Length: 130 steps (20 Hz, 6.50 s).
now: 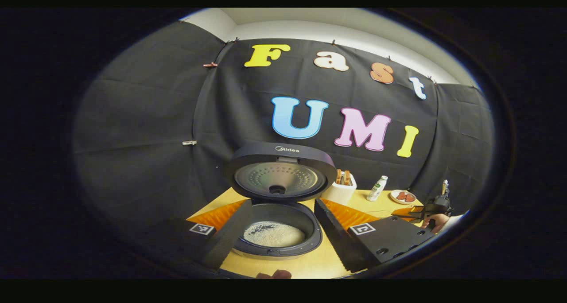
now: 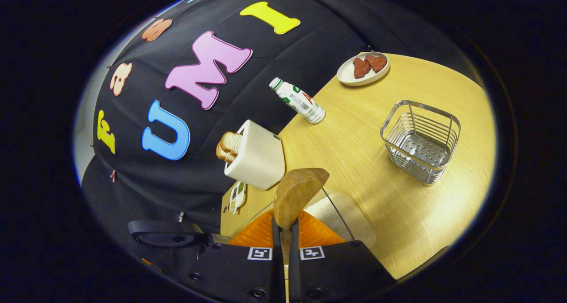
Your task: Close the left gripper, press the button to open the rice cooker; take a wooden spoon from the chopstick holder with the right hand, scoop a spoonful of rice and pour it into the rice cooker, then put the wooden spoon back into the chopstick holder.
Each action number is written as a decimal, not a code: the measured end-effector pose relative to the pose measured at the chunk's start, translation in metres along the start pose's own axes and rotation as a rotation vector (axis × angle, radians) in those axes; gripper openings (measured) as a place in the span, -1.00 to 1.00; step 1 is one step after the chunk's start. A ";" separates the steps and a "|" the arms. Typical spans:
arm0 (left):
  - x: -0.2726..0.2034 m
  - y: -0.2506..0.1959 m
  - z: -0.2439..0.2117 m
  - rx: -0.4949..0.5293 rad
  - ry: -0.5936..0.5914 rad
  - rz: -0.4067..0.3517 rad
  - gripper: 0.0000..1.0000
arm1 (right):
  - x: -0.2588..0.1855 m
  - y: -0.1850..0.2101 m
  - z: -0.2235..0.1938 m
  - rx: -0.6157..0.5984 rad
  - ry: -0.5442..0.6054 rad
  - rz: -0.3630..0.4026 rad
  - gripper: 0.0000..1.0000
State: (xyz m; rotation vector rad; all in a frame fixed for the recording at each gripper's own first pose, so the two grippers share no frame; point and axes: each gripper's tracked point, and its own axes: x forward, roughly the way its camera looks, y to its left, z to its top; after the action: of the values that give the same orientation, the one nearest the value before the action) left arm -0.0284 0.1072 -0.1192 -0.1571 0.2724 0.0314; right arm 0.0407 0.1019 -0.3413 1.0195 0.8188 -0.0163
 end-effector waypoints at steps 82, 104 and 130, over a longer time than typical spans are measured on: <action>-0.030 0.054 -0.038 -0.108 0.011 0.113 0.90 | -0.078 0.331 -0.227 -0.942 0.067 0.595 -0.84; -0.010 -0.030 -0.025 -0.022 0.015 0.015 0.90 | -0.143 0.165 0.078 -0.728 -0.288 0.264 -0.85; -0.004 -0.102 -0.013 0.028 0.040 0.069 0.89 | -0.017 -0.099 0.154 -0.683 0.007 -0.124 -0.84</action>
State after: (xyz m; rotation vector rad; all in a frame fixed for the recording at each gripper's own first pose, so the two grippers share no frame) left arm -0.0303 0.0039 -0.1149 -0.1209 0.3182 0.0933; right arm 0.0839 -0.0755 -0.3646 0.3248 0.8107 0.1526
